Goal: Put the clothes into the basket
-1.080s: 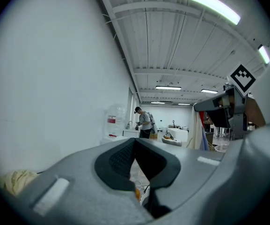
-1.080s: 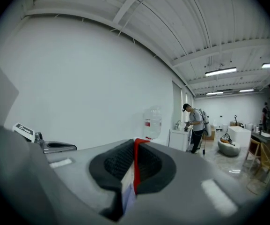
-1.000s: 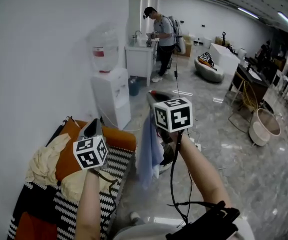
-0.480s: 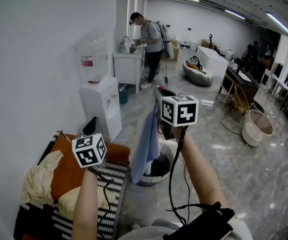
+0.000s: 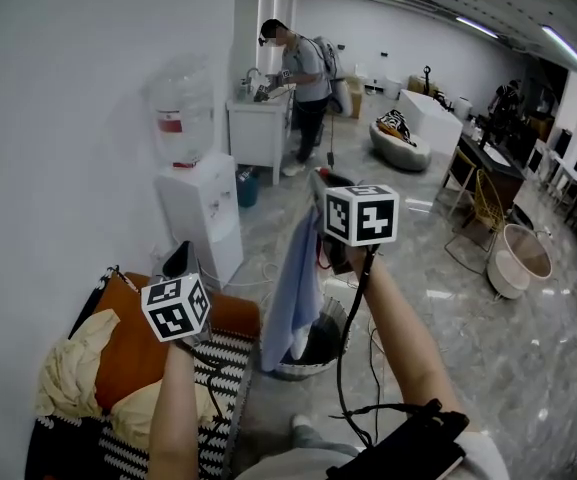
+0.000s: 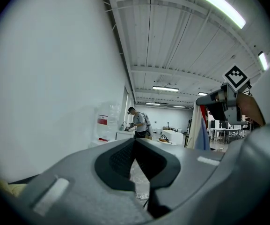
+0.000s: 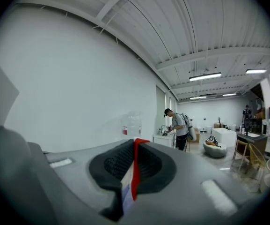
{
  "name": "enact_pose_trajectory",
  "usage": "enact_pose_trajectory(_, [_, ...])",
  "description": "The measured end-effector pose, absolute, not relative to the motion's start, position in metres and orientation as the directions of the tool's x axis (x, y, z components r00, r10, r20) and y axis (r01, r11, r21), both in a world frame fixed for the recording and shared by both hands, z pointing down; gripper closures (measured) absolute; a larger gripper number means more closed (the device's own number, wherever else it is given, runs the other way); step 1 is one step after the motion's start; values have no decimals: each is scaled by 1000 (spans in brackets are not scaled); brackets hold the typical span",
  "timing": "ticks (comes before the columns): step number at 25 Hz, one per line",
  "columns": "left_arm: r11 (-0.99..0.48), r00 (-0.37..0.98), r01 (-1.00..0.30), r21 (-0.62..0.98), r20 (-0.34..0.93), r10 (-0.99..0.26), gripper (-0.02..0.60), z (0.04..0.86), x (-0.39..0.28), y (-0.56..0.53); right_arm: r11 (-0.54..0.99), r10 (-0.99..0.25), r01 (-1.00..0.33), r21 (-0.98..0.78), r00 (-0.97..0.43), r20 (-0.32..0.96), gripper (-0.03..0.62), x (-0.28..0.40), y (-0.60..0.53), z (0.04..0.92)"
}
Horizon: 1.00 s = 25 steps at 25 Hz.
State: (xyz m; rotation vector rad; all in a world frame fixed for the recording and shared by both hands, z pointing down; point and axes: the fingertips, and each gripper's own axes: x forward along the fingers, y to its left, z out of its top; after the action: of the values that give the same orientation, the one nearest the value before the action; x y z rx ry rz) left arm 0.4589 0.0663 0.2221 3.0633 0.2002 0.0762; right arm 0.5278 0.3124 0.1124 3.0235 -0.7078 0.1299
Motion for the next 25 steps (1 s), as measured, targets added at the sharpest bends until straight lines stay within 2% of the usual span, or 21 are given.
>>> enact_pose_trajectory(12, [-984, 979, 163, 74, 111, 170, 578, 259, 512, 117, -896, -442, -444, -19, 889, 121, 585, 559, 356, 142])
enact_pose_trajectory(25, [-979, 944, 201, 27, 262, 201, 578, 327, 522, 151, -912, -409, -393, -114, 855, 320, 585, 583, 392, 273])
